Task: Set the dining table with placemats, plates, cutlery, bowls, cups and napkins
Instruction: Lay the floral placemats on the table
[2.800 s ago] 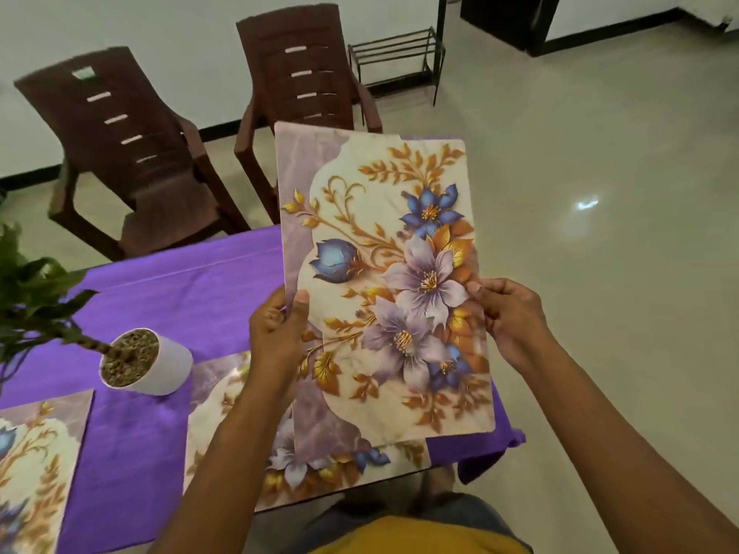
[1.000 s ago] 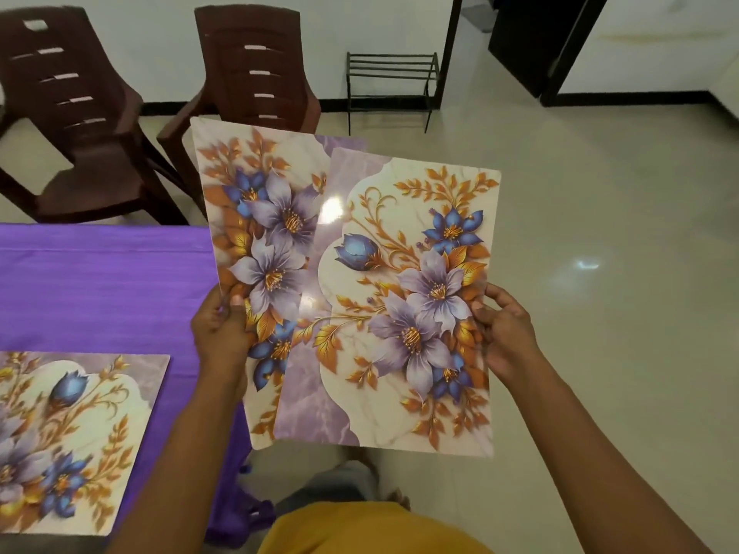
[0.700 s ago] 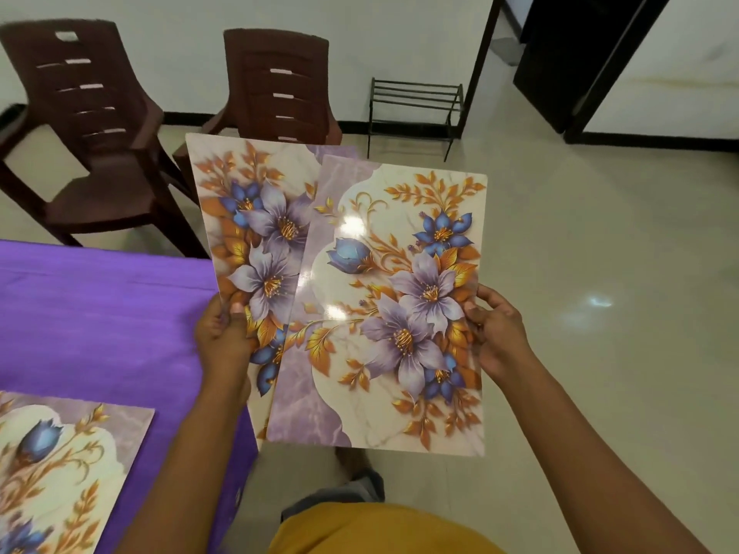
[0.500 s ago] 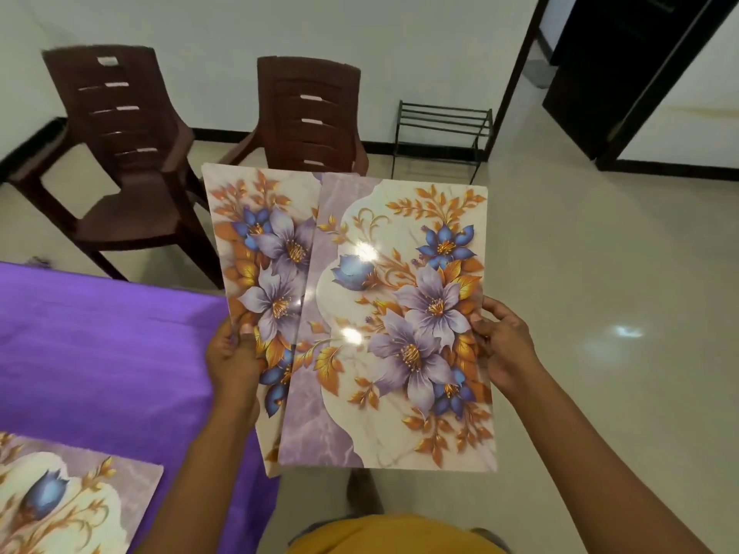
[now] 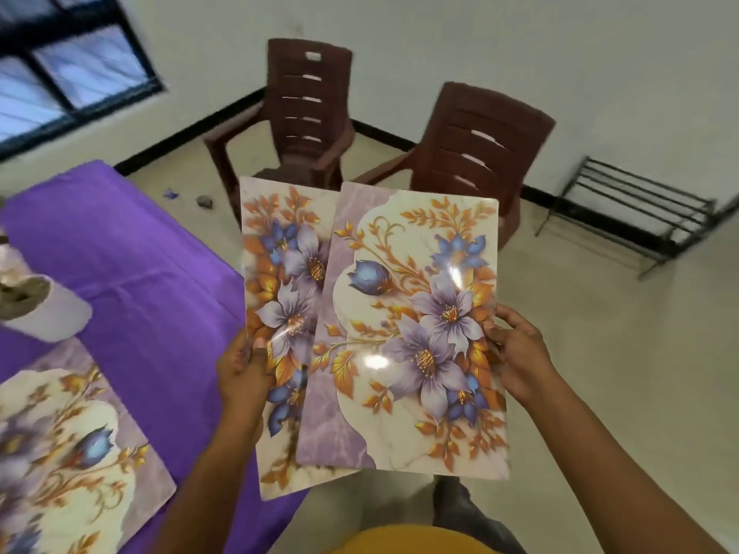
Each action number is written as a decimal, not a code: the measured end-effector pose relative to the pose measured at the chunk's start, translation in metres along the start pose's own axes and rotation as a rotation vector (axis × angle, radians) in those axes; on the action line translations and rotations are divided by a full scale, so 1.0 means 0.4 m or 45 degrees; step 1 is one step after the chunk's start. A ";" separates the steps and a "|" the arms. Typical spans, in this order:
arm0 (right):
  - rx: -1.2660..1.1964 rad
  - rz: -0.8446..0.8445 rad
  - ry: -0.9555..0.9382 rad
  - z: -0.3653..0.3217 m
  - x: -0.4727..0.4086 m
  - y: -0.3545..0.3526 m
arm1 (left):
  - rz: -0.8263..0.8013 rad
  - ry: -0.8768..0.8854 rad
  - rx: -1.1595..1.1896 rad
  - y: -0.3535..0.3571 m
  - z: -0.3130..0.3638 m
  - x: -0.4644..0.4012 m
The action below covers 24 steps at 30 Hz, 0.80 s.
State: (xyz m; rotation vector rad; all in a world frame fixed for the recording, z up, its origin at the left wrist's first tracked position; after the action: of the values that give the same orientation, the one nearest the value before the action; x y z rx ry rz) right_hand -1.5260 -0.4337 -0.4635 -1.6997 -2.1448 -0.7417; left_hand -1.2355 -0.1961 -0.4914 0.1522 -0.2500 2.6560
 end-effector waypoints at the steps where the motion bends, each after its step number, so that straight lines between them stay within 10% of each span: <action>1: 0.051 -0.056 0.008 -0.024 -0.053 0.021 | 0.072 0.002 -0.002 -0.003 -0.010 -0.015; 9: 0.444 -0.404 0.072 -0.141 -0.387 0.197 | 0.768 0.000 -0.192 -0.030 0.049 0.037; 24: 0.789 -0.721 0.169 0.030 -0.502 0.626 | 1.391 -0.049 -0.563 -0.226 0.083 0.263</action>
State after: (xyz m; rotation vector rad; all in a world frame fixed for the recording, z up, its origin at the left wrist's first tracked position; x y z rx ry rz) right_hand -1.2331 -0.5480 -0.5292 -0.7236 -2.4274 -0.2420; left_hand -1.2850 -0.0773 -0.4294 -0.1246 -1.2125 3.5359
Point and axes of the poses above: each hand's wrist, its own x-axis away from the middle knuckle, its own y-axis out of the palm, z = x × y, the point moved 1 cm from there along -x, towards the middle knuckle, and after that the axes turned 1 degree about -x, right-handed, at the moved point
